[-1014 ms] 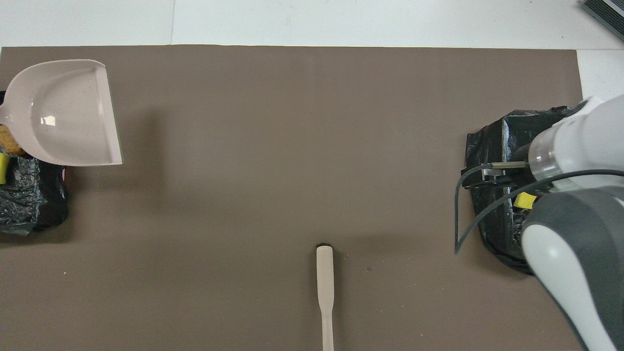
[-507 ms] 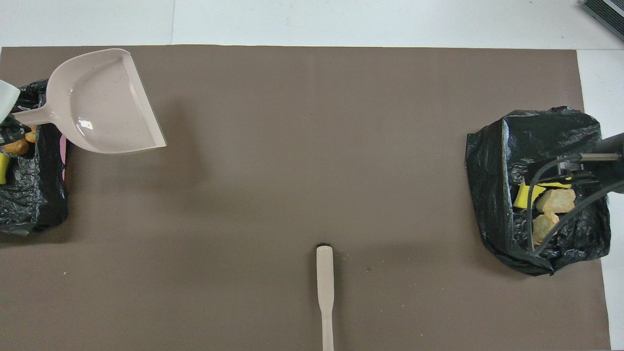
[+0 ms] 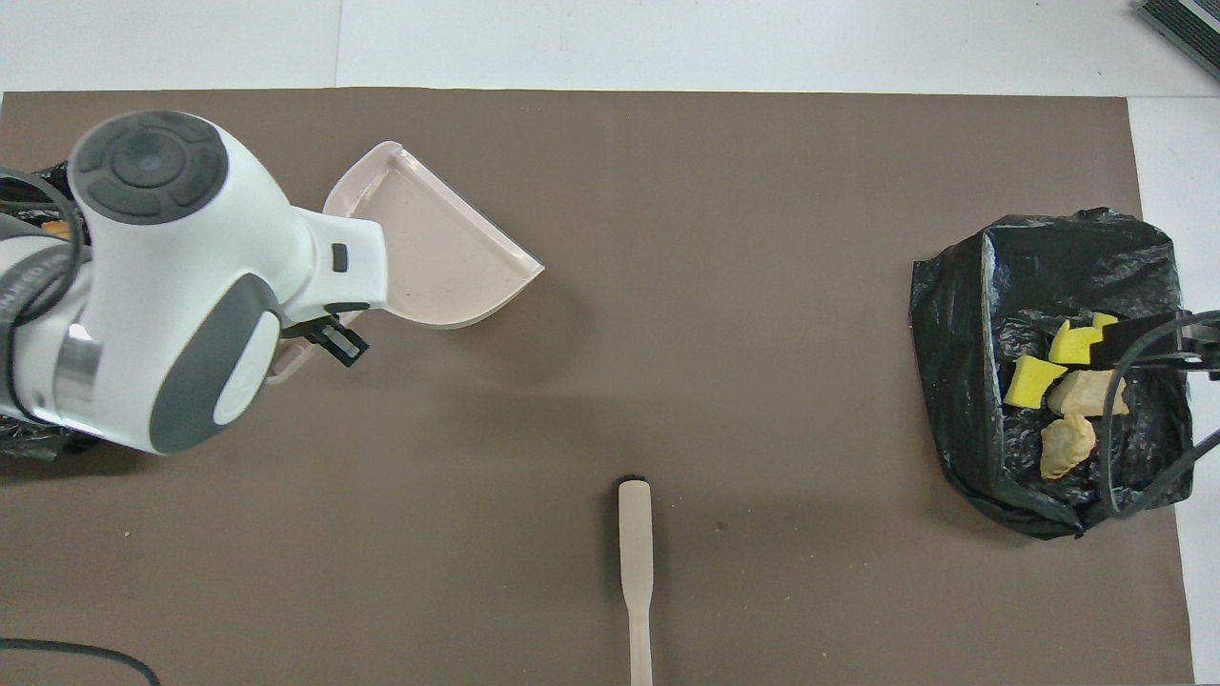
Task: Sweep and dump trash in bin
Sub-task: 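Place the empty dustpan at the table center with the left gripper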
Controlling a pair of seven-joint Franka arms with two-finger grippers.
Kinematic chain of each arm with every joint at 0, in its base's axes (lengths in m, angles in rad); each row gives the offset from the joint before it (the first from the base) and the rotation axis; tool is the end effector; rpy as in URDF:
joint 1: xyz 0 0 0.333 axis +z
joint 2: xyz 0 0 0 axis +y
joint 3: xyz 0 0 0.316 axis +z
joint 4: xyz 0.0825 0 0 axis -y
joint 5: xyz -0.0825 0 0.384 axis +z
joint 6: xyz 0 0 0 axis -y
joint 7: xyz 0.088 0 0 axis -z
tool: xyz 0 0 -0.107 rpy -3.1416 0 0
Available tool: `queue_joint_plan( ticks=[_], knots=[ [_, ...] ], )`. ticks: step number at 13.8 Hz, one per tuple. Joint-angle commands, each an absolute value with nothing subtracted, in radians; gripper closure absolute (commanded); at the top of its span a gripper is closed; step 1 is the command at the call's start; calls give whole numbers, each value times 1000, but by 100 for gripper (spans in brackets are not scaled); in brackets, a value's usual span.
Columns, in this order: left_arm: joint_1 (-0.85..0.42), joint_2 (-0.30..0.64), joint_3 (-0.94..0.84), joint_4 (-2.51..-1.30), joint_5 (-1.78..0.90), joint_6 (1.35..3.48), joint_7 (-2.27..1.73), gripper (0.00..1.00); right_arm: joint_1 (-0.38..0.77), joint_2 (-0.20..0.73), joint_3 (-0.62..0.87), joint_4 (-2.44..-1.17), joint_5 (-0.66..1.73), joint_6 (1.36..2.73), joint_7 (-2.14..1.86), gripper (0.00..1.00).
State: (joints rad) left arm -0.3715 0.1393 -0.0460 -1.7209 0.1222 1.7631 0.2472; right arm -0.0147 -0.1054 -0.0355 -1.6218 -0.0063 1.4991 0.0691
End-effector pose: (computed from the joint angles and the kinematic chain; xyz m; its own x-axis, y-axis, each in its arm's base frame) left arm 0.5483 -0.2301 0.4896 0.7663 -0.6307 -0.1221 -0.6411 -0.7629 -0.0831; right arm 0.5132 -0.0276 0.6506 0.9927 -0.1192 -0.0171 -0.1192 -0.9929 0.0038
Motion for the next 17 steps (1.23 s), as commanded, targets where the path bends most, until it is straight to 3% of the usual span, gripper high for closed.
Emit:
queue_joint_plan(
  ticks=[1, 6, 13, 14, 15, 17],
  knots=[
    [-498, 142, -25, -1766, 103, 1841, 6, 100, -26, -106, -52, -1611, -2, 1476, 40, 0],
    [-673, 251, -25, -1764, 29, 2023, -387, 100, 72, -106, -141, -1615, -6, 1477, 40, 0],
    [-772, 360, -21, -1752, -26, 2126, -538, 100, 81, -107, -135, -1574, -34, 1477, -12, 0],
    [-769, 360, -23, -1752, -26, 2131, -538, 72, 81, -107, -137, -1572, -32, 1479, -17, 0],
    [-764, 357, -23, -1758, -26, 2143, -537, 1, 81, -109, -135, -1572, -34, 1479, -17, 0],
    [-726, 335, -20, -1753, -26, 2123, -526, 0, 81, -112, -130, -1575, -34, 1479, -15, 0]
  ],
)
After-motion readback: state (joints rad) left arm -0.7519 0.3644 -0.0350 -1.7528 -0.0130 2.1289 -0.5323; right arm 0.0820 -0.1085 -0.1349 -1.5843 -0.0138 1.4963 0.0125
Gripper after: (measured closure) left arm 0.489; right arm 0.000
